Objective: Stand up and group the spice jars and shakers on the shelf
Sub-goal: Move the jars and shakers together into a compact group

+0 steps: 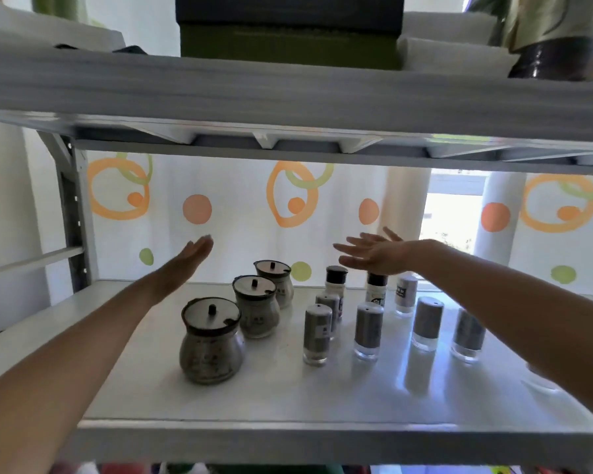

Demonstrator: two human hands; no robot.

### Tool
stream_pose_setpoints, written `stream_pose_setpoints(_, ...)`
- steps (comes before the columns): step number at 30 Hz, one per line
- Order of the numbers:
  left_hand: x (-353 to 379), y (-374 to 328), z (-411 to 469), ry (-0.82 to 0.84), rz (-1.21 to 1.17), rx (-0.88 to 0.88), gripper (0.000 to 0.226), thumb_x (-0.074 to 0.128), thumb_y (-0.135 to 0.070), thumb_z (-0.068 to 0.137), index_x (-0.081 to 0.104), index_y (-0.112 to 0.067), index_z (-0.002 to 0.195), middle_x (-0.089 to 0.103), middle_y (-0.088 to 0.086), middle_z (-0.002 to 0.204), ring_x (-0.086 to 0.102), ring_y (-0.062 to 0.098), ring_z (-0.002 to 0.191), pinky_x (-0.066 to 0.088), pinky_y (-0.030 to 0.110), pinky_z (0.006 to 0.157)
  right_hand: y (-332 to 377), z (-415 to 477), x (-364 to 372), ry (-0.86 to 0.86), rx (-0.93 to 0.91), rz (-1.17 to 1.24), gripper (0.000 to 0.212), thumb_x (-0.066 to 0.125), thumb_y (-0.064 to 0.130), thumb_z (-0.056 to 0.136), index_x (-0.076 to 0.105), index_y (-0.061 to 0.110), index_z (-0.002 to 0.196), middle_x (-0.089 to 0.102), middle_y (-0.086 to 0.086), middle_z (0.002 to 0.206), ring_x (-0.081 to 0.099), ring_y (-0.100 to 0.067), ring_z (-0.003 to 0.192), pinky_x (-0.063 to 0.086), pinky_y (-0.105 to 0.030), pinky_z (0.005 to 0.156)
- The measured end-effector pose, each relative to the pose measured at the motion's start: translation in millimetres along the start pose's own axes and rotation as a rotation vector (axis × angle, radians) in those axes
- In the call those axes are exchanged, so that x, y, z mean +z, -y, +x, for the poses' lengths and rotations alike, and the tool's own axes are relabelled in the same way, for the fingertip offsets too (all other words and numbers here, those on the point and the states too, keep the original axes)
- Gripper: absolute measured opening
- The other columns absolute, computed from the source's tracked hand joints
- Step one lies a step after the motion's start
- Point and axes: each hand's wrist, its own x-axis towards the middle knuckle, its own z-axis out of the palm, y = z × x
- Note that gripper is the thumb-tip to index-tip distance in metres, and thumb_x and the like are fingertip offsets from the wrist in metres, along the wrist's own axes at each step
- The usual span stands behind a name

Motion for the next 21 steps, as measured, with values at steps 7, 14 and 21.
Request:
stream_pose_setpoints(7,43.2,-88.3,-29.9,0.167,0.251,0.231,0.057,0.024,-0.045,0.099,0.009,-0.027,0.151,0.0,-0.017,0.158,-0.011,0.001,0.145,-0.002,0.033,0.119,4.7,-27.8,10.4,0.025,-0.038,-0.008,0.059,0.009,0.065,0.089,-0.001,0.048,0.144,-0.009,0.012,0.158,-0.012,-0.014,0.146,-0.016,-0.046,0.116)
stream_pose_setpoints(14,126.0,-100.8,-33.7,0.312,0.638,0.407,0.073,0.057,-0.04,0.09,0.02,-0.02,0.15,0.008,-0.006,0.16,-0.007,0.013,0.148,-0.001,0.038,0.12,1.5,-47.2,34.1,-0.144,-0.101,0.056,0.056,0.052,0.055,0.086,0.034,0.045,0.138,0.041,0.005,0.146,0.013,-0.013,0.144,-0.007,-0.045,0.116)
stream_pose_setpoints(21,163.6,-107.1,-39.2,0.307,0.662,0.468,0.064,0.06,-0.028,0.089,0.031,-0.027,0.146,0.024,-0.005,0.157,0.001,0.015,0.148,-0.001,0.036,0.117,-6.0,-51.0,47.0,-0.281,-0.146,0.156,0.033,0.07,0.037,0.077,0.067,0.035,0.11,0.067,0.012,0.106,0.048,-0.011,0.117,0.024,-0.039,0.11)
